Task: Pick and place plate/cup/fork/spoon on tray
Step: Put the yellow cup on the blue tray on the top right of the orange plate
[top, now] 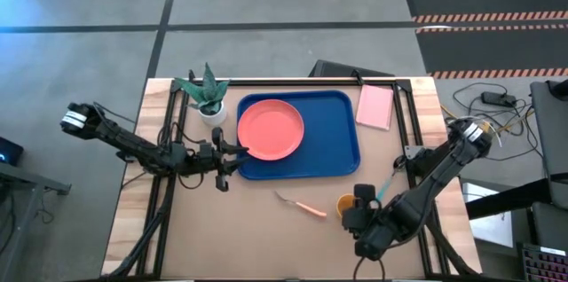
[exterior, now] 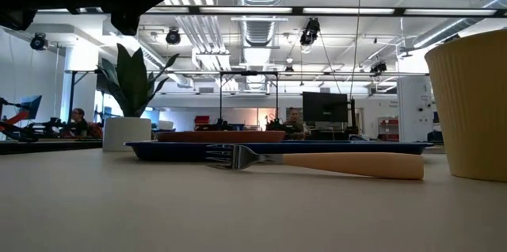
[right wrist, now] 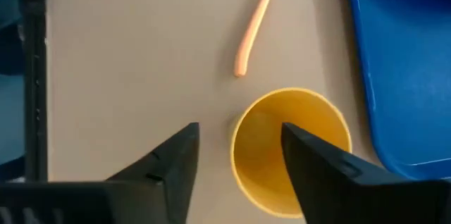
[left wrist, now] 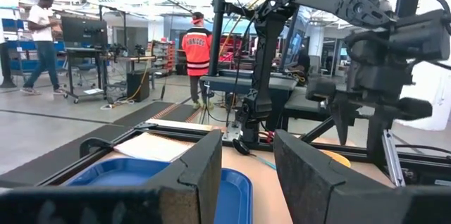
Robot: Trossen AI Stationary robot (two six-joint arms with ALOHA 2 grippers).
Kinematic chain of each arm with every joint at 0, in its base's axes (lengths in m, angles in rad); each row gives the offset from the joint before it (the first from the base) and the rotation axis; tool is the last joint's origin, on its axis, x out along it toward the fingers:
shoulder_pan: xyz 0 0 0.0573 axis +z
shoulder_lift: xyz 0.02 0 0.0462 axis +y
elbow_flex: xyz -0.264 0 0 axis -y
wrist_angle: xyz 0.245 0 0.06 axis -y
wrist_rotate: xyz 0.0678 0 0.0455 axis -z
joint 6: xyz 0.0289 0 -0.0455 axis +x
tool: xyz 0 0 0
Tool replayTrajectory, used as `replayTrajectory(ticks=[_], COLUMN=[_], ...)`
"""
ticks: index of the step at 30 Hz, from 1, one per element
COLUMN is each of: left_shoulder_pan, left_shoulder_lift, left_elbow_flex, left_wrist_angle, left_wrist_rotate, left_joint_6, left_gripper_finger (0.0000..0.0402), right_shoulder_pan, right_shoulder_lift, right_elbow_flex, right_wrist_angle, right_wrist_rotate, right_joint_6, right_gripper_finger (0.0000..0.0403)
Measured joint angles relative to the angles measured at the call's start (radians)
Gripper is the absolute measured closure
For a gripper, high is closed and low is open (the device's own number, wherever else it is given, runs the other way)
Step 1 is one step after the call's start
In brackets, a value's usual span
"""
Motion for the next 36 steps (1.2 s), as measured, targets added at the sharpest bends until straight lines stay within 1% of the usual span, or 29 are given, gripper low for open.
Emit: replayTrajectory(ticks=[2,5,11,17,25,31,36], left_shoulder_pan=[0.0,0.0,0.0,0.0,0.0,-0.001,-0.001], left_shoulder_lift=[0.0,0.0,0.0,0.0,0.0,0.0,0.0], left_elbow_flex=[0.0,0.0,0.0,0.0,-0.001,-0.001,-0.005], left_wrist_angle=[0.0,0.0,0.0,0.0,-0.001,-0.001,-0.001], left_wrist_rotate=[0.0,0.0,0.0,0.0,0.0,0.0,0.0], left_joint_6=[0.0,0.0,0.001,0.001,0.001,0.001,0.001], left_gripper_finger=[0.0288,0.0288,0.0288,0.0288,0.0288,0.0288,0.0288], right_shoulder_pan=[0.001,-0.001,-0.007,-0.019,-0.041,-0.053,-0.073], right_shoulder_lift=[0.02,0.053,0.101,0.113,0.113,0.114,0.099], right_elbow_flex=[-0.001,-0.004,-0.005,-0.006,-0.006,-0.006,-0.006], right_wrist_angle=[0.0,-0.005,-0.035,-0.05,-0.048,-0.044,-0.044], right_wrist_rotate=[-0.021,-0.038,-0.054,-0.055,-0.098,-0.114,-0.131], right_joint_6=[-0.019,-0.036,-0.045,-0.059,-0.088,-0.114,-0.121], right_gripper_finger=[0.0196,0.0192,0.0211,0.0254,0.0333,0.0385,0.0394])
